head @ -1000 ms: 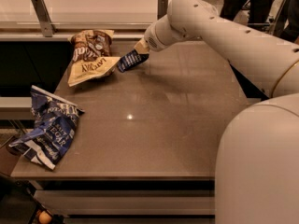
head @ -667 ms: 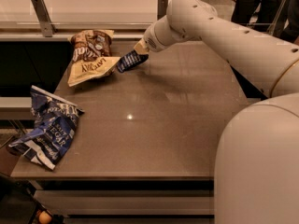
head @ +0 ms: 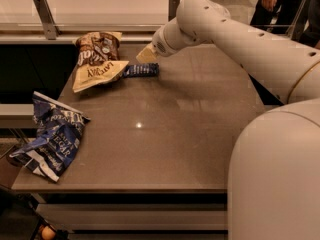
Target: Move rxbar blueberry near brown chip bag
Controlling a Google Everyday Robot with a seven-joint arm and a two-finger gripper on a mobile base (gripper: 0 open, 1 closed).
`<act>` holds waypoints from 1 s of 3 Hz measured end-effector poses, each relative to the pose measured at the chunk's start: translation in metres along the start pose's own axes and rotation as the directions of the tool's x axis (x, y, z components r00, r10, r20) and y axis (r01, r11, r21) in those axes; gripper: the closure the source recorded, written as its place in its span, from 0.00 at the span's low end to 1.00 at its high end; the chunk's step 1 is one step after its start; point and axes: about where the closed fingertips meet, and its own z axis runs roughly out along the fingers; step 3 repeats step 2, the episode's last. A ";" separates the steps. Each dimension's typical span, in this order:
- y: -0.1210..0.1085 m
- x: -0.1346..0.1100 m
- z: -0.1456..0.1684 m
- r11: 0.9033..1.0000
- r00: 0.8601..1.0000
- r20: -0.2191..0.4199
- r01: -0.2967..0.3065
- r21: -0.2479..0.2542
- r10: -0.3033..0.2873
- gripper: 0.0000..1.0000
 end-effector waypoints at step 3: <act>0.002 0.000 0.002 1.000 1.000 -0.002 0.000 -0.004 0.000 0.00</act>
Offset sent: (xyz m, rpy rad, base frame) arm -0.0001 0.0019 -0.0019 -0.0004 0.0027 0.0026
